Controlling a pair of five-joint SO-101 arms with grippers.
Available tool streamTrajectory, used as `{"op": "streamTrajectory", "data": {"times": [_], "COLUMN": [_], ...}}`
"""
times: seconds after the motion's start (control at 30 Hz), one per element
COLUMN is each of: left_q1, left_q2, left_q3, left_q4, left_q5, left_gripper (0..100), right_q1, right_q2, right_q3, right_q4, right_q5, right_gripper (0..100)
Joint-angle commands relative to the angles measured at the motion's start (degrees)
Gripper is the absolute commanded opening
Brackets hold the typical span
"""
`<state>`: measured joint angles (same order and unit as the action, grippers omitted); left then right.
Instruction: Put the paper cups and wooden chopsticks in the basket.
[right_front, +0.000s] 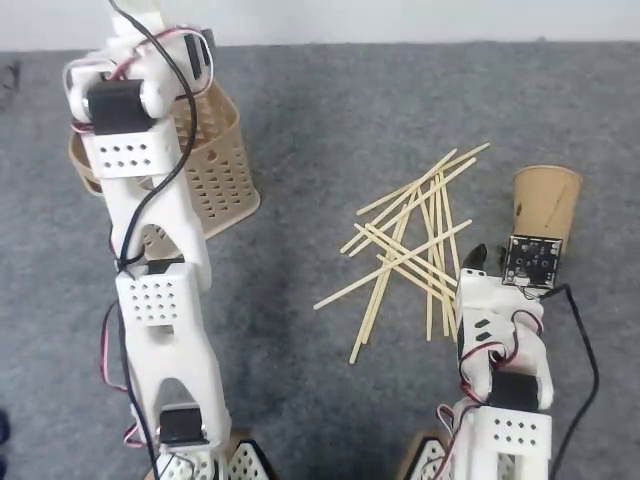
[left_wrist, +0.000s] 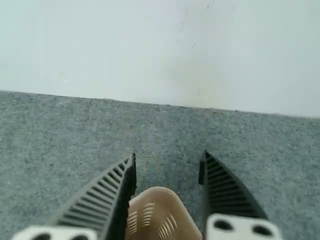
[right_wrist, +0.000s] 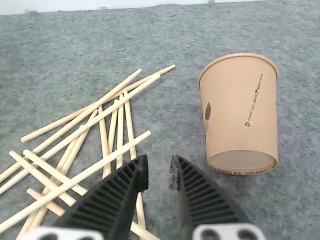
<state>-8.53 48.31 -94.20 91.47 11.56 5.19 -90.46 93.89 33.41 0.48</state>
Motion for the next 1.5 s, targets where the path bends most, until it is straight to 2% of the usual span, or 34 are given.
{"op": "streamTrajectory", "data": {"times": [0.0, 0.2, 0.37, 0.47, 0.63, 0.8, 1.1, 1.3, 1.47], "left_q1": [0.1, 0.0, 1.2, 3.3, 3.5, 0.1, 0.1, 0.1, 0.1], "left_q2": [-1.0, -1.7, -13.4, -20.6, -29.7, -40.5, -67.9, -83.9, -91.7], "left_q3": [-2.2, -2.2, -2.2, -1.0, 4.1, 21.6, 58.4, 79.6, 95.3], "left_q4": [-1.1, -1.3, -1.3, 1.9, 9.5, 9.3, 9.3, 9.1, 2.8], "left_q5": [0.7, 0.6, -1.8, -5.6, -6.0, -4.7, -4.7, -8.0, -8.1], "left_gripper": [21, 21, 21, 21, 21, 21, 21, 21, 21], "right_q1": [-0.4, -0.4, -0.4, -0.5, -0.5, -0.5, -1.5, -3.6, -3.5], "right_q2": [-0.7, -0.7, -0.7, -0.7, -0.7, -0.7, -0.7, -0.7, -0.7], "right_q3": [-0.5, -0.5, -0.6, -0.6, -0.4, -0.4, -0.3, 0.3, 0.4], "right_q4": [-1.1, -1.1, -1.1, -1.1, -1.1, -1.1, -1.1, -1.1, -1.0], "right_q5": [0.8, 0.8, 0.8, 0.8, 0.8, 0.8, 0.8, 3.9, 3.9], "right_gripper": [9.0, 9.0, 9.0, 9.0, 9.0, 9.0, 9.0, 9.0, 9.0]}}
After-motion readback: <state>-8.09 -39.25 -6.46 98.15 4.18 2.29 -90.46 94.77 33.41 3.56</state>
